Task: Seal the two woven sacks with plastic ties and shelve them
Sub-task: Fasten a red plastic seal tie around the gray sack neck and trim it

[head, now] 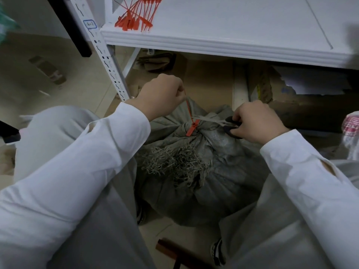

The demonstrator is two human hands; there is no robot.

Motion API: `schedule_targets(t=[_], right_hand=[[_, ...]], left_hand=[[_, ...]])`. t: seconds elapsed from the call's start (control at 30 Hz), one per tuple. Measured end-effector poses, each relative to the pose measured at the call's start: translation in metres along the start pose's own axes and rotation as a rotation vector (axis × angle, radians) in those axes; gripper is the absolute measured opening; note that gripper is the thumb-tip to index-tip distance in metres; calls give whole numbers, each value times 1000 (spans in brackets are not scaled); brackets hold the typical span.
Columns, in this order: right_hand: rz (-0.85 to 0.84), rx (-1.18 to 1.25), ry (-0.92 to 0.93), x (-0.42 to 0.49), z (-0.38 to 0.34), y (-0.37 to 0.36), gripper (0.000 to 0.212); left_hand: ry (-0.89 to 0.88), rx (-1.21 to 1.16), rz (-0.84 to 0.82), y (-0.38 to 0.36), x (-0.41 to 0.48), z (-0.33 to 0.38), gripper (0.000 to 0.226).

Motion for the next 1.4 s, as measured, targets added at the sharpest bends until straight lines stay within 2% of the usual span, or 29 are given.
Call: schedule_targets(t=[0.1,0.23,0.37,0.53,0.77,1.17,1.4], right_hand=[[12,-67,10,1,-6,3,37],[-6,-151,1,3,-11,5,40],[-17,-178,33,7,-23,1,35],[26,-214,71,15,-36,-7,39],[-11,-302,118,17,-50,-20,40],[43,-249,98,15,-51,-17,41],[-53,-287,66,15,-48,-23,40]], left_hand=[[-2,-34,2,0,3,-2,25],[-35,-81,28,2,7,0,8],[-84,-88,31,3,7,4,10],[-150,-33,38,3,7,13,12],[-159,11,37,-1,9,12,12],[-140,-8,35,-1,10,11,7],[-138,1,22,-4,10,11,7]])
Point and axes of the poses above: each hand's wrist, its own x-axis towards the middle knuckle, its own y-axis out of the back of the hand, z = x × y, the point moved 6 cm from there along x, towards the middle knuckle, and after that the axes turned 2 degrees about y, right-handed, at the moved point
